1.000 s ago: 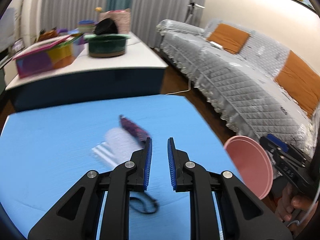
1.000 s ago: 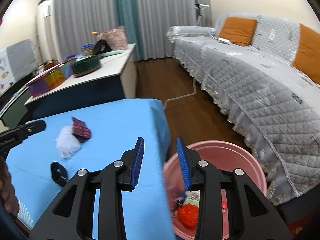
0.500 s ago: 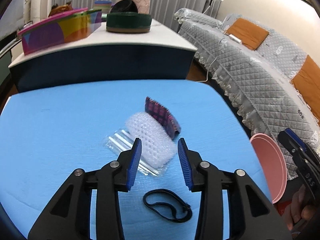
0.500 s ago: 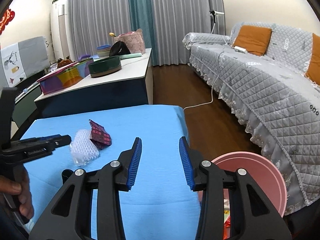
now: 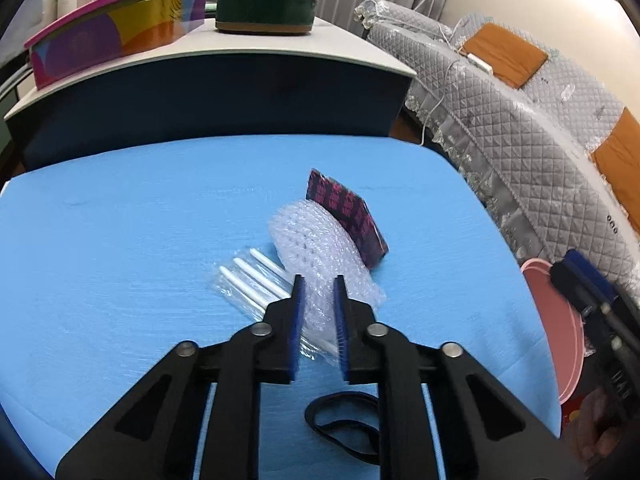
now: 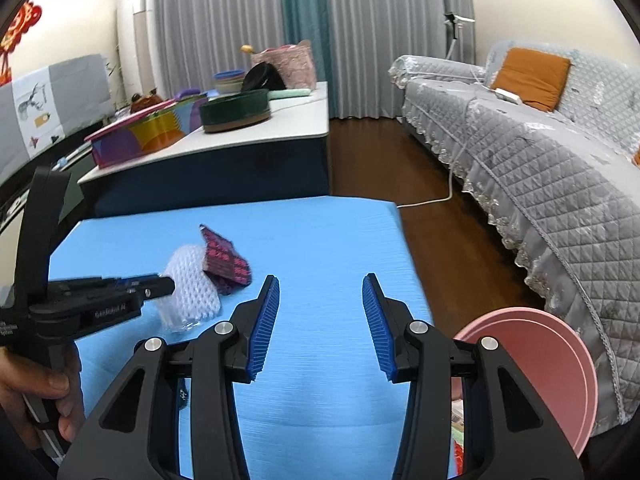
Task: Collect trash
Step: 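Move both open tools back toward the bubble wrap and pink cloth, then grasp the bubble wrap with the left tool while the right tool grasps the pink patterned cloth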
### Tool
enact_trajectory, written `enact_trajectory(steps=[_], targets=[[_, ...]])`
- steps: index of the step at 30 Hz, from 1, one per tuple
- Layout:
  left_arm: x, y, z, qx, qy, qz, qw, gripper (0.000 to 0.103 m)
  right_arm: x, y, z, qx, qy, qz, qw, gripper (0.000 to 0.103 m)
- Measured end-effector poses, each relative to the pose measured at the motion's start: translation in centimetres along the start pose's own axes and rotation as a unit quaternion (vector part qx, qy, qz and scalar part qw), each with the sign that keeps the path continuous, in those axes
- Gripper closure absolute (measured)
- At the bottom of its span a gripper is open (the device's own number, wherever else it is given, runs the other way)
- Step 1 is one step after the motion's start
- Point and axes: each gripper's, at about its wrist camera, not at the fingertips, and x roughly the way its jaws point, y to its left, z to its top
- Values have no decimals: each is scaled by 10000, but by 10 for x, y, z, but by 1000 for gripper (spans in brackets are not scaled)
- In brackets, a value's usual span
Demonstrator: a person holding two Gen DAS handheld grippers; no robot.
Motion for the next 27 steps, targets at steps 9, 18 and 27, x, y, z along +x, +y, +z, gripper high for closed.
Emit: enact_trajectory(steps=[9, 18, 27], targets=[[-16, 18, 12, -226, -306, 183, 9991, 91, 19, 33, -4, -388, 249, 352, 9983, 67], [-26, 44, 19, -641, -420, 315, 9966, 91, 50, 71, 8, -709, 319, 528, 9956, 73], [-32, 52, 21, -768, -454, 310, 9955, 91, 91, 95, 18, -971, 633, 557, 9917, 73]])
